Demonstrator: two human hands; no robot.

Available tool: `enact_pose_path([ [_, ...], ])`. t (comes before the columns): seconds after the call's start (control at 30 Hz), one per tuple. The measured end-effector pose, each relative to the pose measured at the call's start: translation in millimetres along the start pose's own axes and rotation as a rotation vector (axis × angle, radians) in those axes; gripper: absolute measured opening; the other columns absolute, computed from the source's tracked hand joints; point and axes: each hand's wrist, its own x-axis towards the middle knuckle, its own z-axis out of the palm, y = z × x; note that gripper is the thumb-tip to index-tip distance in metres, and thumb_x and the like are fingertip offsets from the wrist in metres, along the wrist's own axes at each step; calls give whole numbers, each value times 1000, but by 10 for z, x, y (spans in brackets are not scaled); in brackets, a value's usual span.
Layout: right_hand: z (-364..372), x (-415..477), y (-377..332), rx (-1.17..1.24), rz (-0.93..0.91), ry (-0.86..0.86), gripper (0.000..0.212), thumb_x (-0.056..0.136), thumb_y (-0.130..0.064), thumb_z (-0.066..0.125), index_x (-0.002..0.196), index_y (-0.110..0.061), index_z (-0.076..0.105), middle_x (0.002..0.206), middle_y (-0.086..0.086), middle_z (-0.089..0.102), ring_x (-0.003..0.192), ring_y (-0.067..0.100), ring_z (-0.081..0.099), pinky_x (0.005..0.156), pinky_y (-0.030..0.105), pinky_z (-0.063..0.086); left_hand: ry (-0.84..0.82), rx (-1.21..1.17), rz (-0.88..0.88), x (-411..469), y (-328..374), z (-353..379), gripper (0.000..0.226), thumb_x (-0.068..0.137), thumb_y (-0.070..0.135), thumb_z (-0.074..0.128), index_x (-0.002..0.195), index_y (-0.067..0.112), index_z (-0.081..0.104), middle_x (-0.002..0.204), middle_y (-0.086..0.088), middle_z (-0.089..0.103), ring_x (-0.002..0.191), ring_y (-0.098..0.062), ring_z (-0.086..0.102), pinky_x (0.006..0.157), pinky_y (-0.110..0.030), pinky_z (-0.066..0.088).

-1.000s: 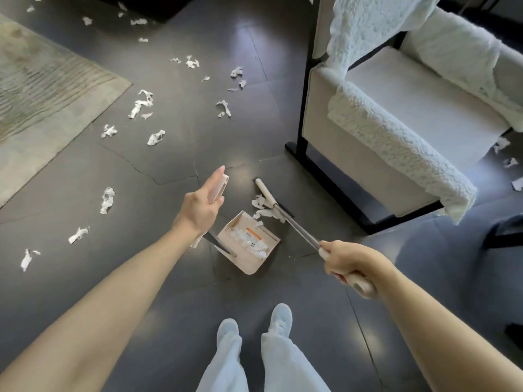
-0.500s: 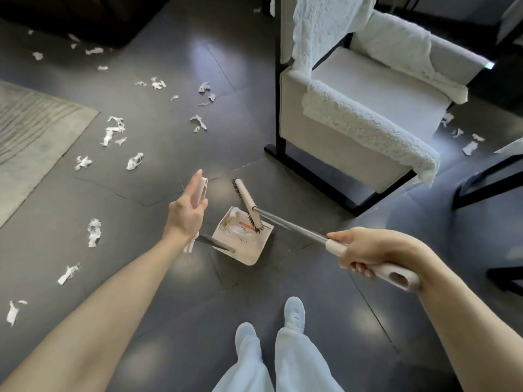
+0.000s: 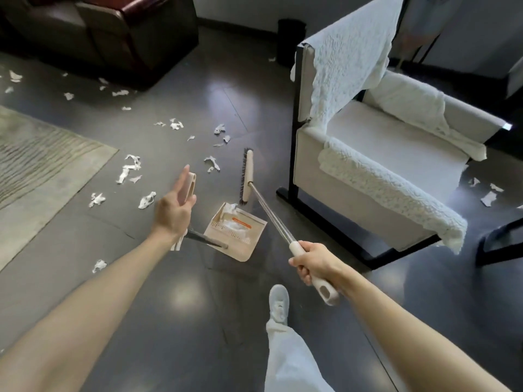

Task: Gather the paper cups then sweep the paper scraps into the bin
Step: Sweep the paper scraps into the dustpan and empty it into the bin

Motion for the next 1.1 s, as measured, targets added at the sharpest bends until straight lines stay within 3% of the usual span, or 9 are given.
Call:
enact_pose_path([
  [0.17,-155,784,-1125,154,-34,-27,21,91,4,50,107,-10,53,44,-4,47,36,4,40,35,17,36,20,-5,22,930,326,45,64,93,10,57,145,39,36,131,11,57,112,-23,61,94,-31,47],
  [0.27,-226,1140,-1730,207,-61,-24,13,93,3,49,95,-10,52,44,-4,49,36,3,41,35,17,37,57,-15,29,1444,477,42,63,93,12,58,144,42,37,126,24,54,113,-8,57,91,-17,41],
  [0.4,-247,1602,-2431,216,-79,1,12,94,-1,50,95,-13,49,54,1,52,37,4,43,36,19,38,104,-90,46,2096,557,-11,62,92,11,60,144,39,40,116,43,47,102,22,48,81,5,33],
  [0.47,-270,1857,-2761,215,-85,7,11,93,-1,50,95,-12,48,60,3,51,39,5,43,37,19,39,132,-112,67,2494,557,-13,62,92,8,60,144,34,41,115,42,48,93,32,45,78,7,32],
  [0.57,-308,2289,-3243,222,-92,20,11,92,-1,49,97,-11,51,54,0,53,40,5,44,38,19,39,145,-133,86,3198,534,40,63,91,7,60,144,35,40,123,27,52,96,24,49,78,6,34],
  [0.77,-224,3173,-4249,338,-95,30,18,90,1,47,85,-15,50,45,-5,49,39,6,40,35,17,34,-30,-153,193,4968,444,252,62,94,6,56,146,32,37,122,26,50,108,9,50,80,8,32],
  [0.83,-267,3376,-4587,399,-98,41,18,90,2,46,88,-14,51,46,-5,48,39,6,39,35,17,34,-92,-136,243,5592,458,313,63,94,4,56,147,30,36,125,29,45,113,10,46,90,1,34],
  [0.93,-476,3613,-5068,495,-95,89,20,90,6,44,91,-13,52,48,-4,46,37,5,37,33,15,31,-208,-141,290,6450,511,489,65,93,2,56,147,33,36,130,20,50,121,2,48,105,-20,38],
  [1.1,-958,4119,-5725,585,-127,207,22,91,8,42,89,-12,49,59,2,41,37,4,35,31,14,29,-327,-210,345,7703,733,1015,72,93,2,56,137,55,36,117,47,50,120,13,48,109,-29,38],
])
